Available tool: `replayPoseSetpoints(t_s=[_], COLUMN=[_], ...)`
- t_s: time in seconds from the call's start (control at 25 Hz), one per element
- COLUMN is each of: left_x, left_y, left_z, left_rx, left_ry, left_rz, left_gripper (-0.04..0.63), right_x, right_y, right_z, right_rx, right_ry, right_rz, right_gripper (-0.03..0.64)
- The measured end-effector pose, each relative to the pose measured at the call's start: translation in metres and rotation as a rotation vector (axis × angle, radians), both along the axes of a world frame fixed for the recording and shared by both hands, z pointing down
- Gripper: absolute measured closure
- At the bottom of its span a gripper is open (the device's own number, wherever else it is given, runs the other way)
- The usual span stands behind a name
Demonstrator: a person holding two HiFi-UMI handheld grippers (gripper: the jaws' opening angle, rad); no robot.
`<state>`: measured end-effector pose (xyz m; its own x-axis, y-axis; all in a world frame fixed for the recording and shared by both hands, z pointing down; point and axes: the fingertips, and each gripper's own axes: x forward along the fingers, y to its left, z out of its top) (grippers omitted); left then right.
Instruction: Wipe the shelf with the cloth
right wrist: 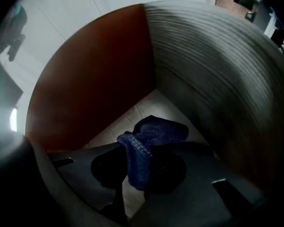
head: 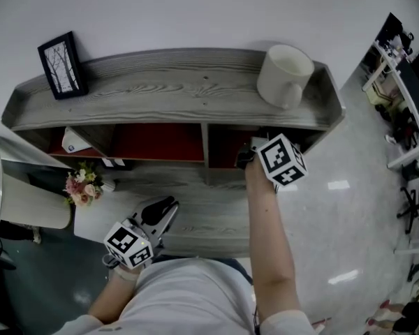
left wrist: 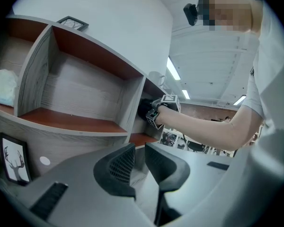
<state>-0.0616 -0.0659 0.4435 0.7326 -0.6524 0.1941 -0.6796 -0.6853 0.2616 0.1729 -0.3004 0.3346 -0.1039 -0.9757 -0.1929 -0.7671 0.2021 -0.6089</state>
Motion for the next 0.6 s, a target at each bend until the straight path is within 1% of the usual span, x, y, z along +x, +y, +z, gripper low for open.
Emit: replayPoseSetpoints(t_s=[0.12,0.24,0.36,0.44,0.52,0.6], left_x=[-0.006,-0.01,-0.012,-0.014,-0.017,-0.021], left_y=[-0.002,-0.003,-0.003,-0.004,-0.004,-0.005], left_z=[0.0,0.001,0.001,0.0,0.001,0.002], left_rx=[0.001,-0.001,0.0,0.001,-0.001,-0.003], left_ry=[0.002,0.003,0.003,0.003,0.002,0.001], left_rz=[-0.02,-0.035,-0.047,-0.057,-0.068,-0.079], left_gripper=[0.543,0.543,0.543,0.543,0.543,0.543], right_x=[-0.038,-0.087,-0.127,-0.141,-0.144,-0.144], right_y=[0.0,0.001,0.003,0.003,0.002,0.001], right_z=[-0.009,-0.011,-0.008,-0.005,-0.003,0.0], right_rx=[0.062,0.11,0.139,0.148,0.158,0.166], right_ry=[0.117,0.272,0.384,0.434,0.449,0.492], right_rz=[-0.081,-0.217,-0.327,-0.348,-0.342,-0.33], right_gripper=[0.546,0.547,0.547,0.547,0.551,0.551])
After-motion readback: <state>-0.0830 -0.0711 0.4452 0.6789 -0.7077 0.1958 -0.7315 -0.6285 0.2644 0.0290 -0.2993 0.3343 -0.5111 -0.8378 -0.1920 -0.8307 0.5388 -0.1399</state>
